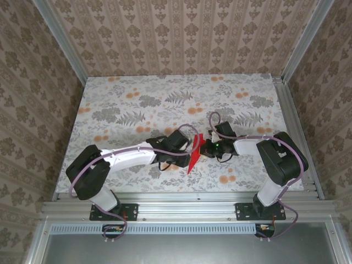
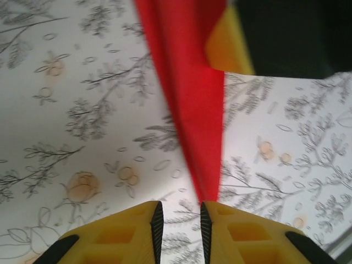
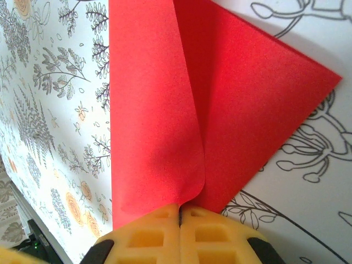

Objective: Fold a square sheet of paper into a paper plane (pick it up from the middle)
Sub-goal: Fold the wing for the fifth time at the center of the table.

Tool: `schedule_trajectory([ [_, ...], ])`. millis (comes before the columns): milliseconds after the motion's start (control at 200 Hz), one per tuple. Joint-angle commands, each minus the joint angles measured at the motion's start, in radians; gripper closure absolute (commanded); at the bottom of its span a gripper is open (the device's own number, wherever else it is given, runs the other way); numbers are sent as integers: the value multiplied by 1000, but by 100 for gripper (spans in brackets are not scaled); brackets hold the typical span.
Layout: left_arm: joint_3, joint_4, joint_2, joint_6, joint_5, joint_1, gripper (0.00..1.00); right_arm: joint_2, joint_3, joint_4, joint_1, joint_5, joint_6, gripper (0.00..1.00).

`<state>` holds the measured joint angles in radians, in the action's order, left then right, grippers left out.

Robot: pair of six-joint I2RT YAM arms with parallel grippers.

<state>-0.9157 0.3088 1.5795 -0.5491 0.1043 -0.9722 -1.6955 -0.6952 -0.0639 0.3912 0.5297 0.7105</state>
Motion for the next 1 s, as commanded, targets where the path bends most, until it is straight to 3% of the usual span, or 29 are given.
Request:
schedule_trajectory([
  [0, 21, -115, 1, -82, 86, 3, 76, -59, 23, 44, 2, -109, 18, 100],
  [405, 28, -200, 90, -102, 150, 8, 89, -78, 37, 0, 2, -93, 53, 100],
  [995, 34, -187, 102, -77, 137, 49, 91, -76, 44, 16, 0, -99, 41, 100],
])
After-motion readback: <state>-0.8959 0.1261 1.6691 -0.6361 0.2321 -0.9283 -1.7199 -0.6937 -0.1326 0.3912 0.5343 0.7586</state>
